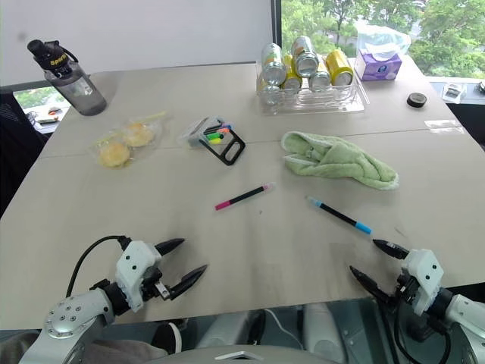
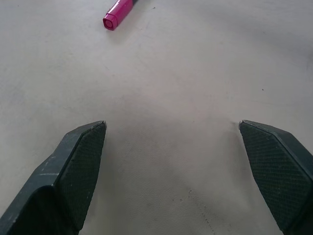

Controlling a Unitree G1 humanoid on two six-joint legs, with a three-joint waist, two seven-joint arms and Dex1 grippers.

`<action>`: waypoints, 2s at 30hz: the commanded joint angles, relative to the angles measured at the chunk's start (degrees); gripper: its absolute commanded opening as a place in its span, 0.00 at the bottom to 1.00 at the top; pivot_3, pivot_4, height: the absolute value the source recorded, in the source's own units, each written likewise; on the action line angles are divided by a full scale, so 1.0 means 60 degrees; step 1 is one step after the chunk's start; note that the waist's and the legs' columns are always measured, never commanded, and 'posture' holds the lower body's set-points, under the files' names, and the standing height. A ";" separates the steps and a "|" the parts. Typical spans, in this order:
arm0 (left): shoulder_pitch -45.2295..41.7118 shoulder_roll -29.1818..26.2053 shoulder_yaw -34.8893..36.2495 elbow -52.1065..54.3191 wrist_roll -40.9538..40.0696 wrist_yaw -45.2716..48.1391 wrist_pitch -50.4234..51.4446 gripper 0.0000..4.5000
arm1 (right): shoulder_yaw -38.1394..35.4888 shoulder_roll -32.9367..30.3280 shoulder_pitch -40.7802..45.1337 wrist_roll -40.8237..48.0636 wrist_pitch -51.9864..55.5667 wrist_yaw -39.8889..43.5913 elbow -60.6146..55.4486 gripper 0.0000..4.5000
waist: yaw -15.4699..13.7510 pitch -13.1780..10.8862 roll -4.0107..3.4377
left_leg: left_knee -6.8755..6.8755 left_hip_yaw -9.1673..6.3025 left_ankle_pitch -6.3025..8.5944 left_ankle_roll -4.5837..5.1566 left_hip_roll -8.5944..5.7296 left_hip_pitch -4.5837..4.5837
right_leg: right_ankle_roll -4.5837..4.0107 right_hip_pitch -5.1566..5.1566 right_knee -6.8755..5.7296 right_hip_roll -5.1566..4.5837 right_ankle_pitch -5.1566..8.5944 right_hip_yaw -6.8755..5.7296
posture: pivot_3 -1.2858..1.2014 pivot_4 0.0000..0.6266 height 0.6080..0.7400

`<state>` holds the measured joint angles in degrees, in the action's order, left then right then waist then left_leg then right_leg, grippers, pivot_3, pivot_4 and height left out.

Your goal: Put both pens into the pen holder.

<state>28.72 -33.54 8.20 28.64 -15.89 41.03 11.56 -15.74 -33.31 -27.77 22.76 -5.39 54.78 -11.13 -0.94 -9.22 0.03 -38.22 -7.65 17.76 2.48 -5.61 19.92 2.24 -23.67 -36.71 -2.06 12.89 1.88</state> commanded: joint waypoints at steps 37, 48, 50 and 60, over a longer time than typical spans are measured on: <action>-0.4245 -0.2628 0.1878 0.0743 -0.4186 0.1424 0.3025 0.99 | 0.2177 -0.0772 0.9185 -0.1322 0.2207 -0.0611 0.4223 1.00 | 0.0040 -0.0002 -0.0004 | -0.0017 0.0007 -0.0015 -0.0017 0.0004 0.0008 | -0.0018 -0.0023 -0.0019 -0.0004 -0.0014 -0.0032 | 0.52 0.24 1.00; -0.5114 -0.3083 0.2401 0.1398 -0.5645 0.0869 0.4508 0.99 | 0.3953 0.0471 1.2891 -0.3462 0.2429 -0.0697 0.9691 1.00 | 0.0331 0.0005 0.0016 | -0.0010 0.0020 -0.0014 -0.0017 0.0000 0.0206 | -0.0024 -0.0238 -0.0015 -0.0009 -0.0020 -0.0022 | 0.52 0.24 1.00; -0.5019 -0.3051 0.2479 0.1505 -0.5742 0.0771 0.4602 0.99 | 0.3857 0.0514 1.2933 -0.3402 0.2526 -0.0674 0.9822 1.00 | 0.0325 0.0008 0.0022 | -0.0015 0.0018 -0.0014 -0.0017 0.0000 0.0204 | -0.0024 -0.0236 -0.0020 -0.0009 -0.0021 -0.0023 | 0.52 0.24 1.00; -0.5249 -0.3028 0.2210 0.1246 -0.5861 0.0831 0.4621 1.00 | 0.3250 0.0208 1.2474 -0.3039 0.2851 -0.0630 0.9168 0.04 | 0.0233 0.0008 0.0021 | -0.0039 0.0019 -0.0027 -0.0037 0.0000 0.0135 | -0.0043 -0.0187 -0.0101 -0.0008 -0.0033 -0.0025 | 0.52 0.24 1.00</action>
<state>-2.05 -51.28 21.43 36.15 -50.85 45.47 39.83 5.53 -30.23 48.16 4.31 10.13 51.50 44.99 0.45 -9.17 0.16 -38.47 -7.56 17.60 2.26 -5.61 20.74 1.98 -24.80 -37.33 -2.11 12.69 1.70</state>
